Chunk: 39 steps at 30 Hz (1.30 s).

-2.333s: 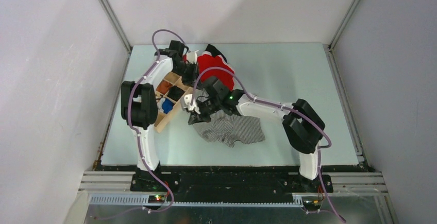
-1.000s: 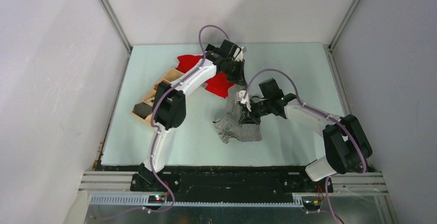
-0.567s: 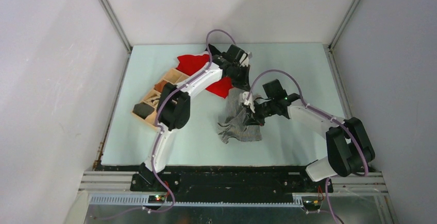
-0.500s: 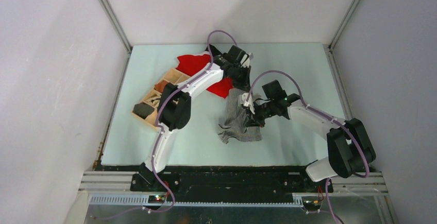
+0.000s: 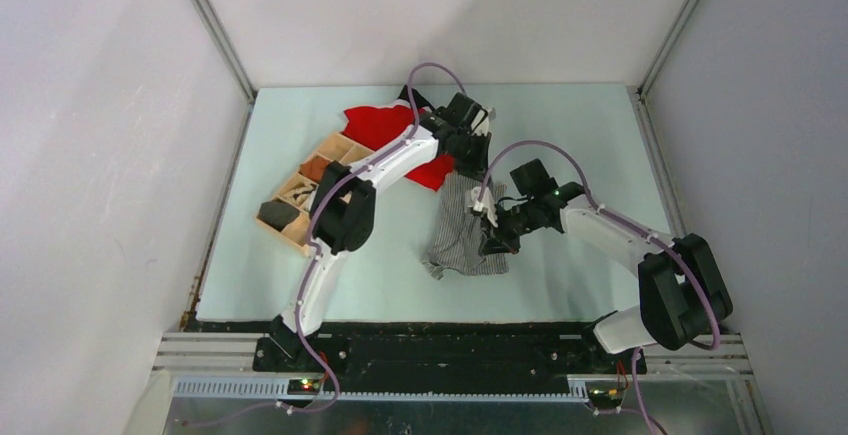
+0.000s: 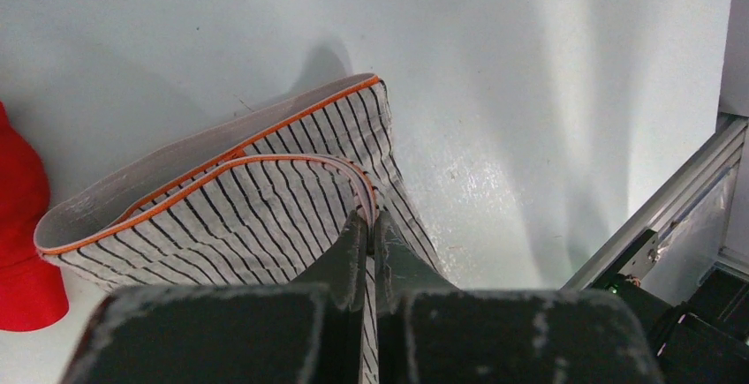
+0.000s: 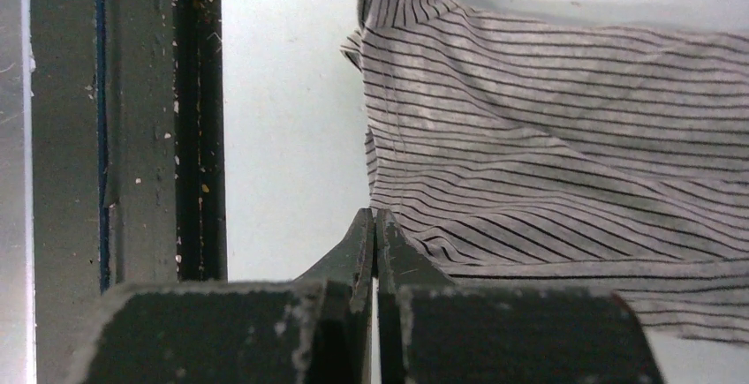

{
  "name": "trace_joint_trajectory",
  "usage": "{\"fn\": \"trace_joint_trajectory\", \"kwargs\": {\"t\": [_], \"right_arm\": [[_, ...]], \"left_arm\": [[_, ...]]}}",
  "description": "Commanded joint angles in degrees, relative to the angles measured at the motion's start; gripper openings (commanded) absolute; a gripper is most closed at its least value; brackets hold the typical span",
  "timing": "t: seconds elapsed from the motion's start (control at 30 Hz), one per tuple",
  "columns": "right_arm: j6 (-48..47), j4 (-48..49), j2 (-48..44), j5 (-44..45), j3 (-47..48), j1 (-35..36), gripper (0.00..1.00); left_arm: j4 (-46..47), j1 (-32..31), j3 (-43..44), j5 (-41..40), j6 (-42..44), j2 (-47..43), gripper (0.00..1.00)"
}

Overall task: Roll the underwear
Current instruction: Fold the underwear at the center of the board.

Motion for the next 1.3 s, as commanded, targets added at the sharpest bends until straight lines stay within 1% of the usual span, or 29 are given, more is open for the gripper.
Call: {"fn": "trace_joint_trajectory", "kwargs": {"t": [0.0,0.33,0.5,0.63,0.8,0.97,1.1,1.13,1.2,1.23,1.27], "right_arm": [[-1.25,-2.62,-1.46,0.82,-0.09,-1.61,0.00],[-2.13,-5.71,-1.70,1.84,-0.02,-3.03,0.00],[-2.72,-8.09,-1.00,2.88,-0.18,-3.65,0.00],[-2.66,-8.25,-0.23,3.29,-0.37,-3.92,0.00],[-1.95,-8.07,1.47,4.65,-0.46,-4.71,0.07],[-1.04,-8.31,1.45,4.57,-0.46,-7.62,0.06],[-1.16,-8.48,1.72,5.00,-0.93,-8.19,0.06],[-1.10,-8.22,1.83,5.07,-1.28,-8.15,0.06],[-1.04,-7.93,2.06,5.32,-1.74,-8.01,0.10],[-0.97,-7.87,2.18,5.50,-1.80,-7.85,0.16],[-0.81,-7.82,2.39,5.54,-1.85,-7.76,0.17]], "left_arm": [[1.60,-1.22,3.31,-0.94,0.42,0.67,0.00],[1.67,-2.30,5.88,-1.89,0.96,1.70,0.00],[1.89,-2.58,5.93,-1.91,0.87,2.30,0.00],[1.99,-2.84,5.95,-2.04,0.87,3.16,0.00],[1.92,-2.99,6.34,-3.44,0.80,3.97,0.00],[2.03,-3.05,8.44,-5.01,0.74,5.39,0.00],[2.04,-3.25,9.24,-5.74,0.42,5.92,0.00],[2.04,-3.27,9.26,-5.74,0.38,5.92,0.00],[1.98,-3.29,9.37,-6.07,0.29,5.98,0.00],[1.89,-3.33,9.41,-6.09,0.32,5.94,0.00],[1.88,-3.24,9.39,-6.09,0.40,5.93,0.00]]}}
